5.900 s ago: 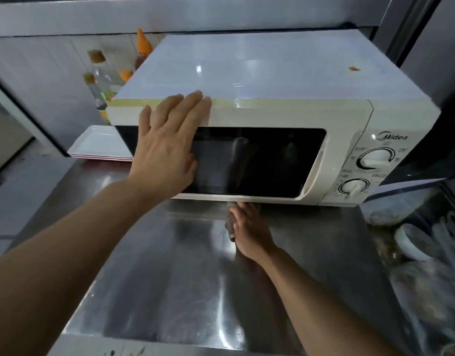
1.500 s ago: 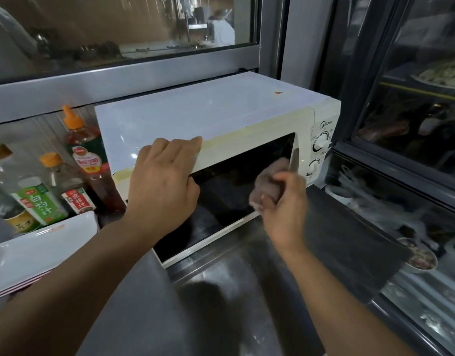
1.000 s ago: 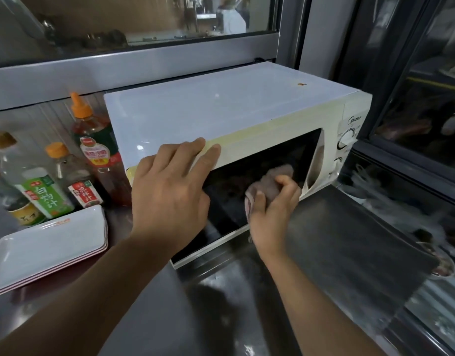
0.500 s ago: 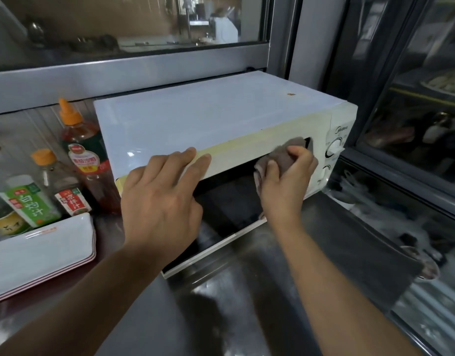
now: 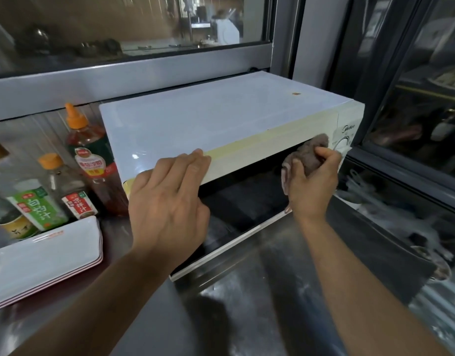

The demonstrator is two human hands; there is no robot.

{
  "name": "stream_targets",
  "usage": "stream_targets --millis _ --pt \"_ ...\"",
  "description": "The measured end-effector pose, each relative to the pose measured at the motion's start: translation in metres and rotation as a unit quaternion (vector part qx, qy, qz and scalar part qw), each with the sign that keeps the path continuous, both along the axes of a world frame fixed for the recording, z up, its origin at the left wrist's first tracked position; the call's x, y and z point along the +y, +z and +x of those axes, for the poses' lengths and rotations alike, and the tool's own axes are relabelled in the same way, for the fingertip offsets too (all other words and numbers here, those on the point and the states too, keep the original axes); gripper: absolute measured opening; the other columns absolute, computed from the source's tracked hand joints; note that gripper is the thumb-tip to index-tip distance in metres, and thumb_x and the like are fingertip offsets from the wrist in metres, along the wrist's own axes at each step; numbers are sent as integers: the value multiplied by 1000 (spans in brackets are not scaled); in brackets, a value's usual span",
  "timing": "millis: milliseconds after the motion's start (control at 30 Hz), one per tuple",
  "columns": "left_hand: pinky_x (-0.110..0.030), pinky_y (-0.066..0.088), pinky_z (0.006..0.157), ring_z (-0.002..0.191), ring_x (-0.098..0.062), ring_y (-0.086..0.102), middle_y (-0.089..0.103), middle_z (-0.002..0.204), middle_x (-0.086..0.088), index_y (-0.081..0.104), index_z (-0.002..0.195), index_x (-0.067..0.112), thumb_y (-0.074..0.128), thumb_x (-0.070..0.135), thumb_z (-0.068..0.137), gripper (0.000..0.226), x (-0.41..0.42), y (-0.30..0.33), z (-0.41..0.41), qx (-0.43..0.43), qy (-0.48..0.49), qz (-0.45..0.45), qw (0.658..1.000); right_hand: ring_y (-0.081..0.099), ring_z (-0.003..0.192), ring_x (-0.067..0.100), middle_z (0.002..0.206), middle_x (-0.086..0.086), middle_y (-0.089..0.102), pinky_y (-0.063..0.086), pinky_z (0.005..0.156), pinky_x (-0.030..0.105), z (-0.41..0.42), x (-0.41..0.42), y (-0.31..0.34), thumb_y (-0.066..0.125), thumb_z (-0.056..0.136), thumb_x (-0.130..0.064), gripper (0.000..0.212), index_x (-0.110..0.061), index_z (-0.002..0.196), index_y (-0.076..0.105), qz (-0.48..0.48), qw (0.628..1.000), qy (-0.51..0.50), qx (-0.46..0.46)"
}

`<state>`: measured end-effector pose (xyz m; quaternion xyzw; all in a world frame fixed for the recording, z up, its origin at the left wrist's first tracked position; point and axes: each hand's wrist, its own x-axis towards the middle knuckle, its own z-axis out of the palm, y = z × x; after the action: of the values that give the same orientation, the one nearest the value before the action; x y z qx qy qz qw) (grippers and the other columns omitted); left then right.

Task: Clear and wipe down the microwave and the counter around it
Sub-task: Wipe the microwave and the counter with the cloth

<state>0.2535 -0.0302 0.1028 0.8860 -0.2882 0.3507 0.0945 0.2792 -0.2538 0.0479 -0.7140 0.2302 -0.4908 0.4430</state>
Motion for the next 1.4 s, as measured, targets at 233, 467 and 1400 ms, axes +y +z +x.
stream_targets --millis 233,467,1400 --pt "-30 31 74 97 -29 60 66 117 -8 63 116 5 59 6 59 57 0 2 -2 5 -4 -7 1000 52 106 32 113 15 50 42 96 37 -21 71 -3 63 77 1 28 1 104 54 -67 995 61 -26" --pt "-35 36 97 119 -36 53 53 133 -18 50 129 -4 59 -6 65 65 14 6 -10 71 -48 -24 996 47 94 7 105 7 49 31 88 3 -28 57 -1 74 72 -1 27 -3 93 57 -118 985 121 -15" --pt "0 18 101 133 -7 34 38 146 6 40 142 20 57 -11 64 85 102 1 -9 184 -64 -68 978 47 89 1 104 -2 43 31 85 -2 -49 155 3 76 68 3 33 -9 94 59 -50 991 121 -12"
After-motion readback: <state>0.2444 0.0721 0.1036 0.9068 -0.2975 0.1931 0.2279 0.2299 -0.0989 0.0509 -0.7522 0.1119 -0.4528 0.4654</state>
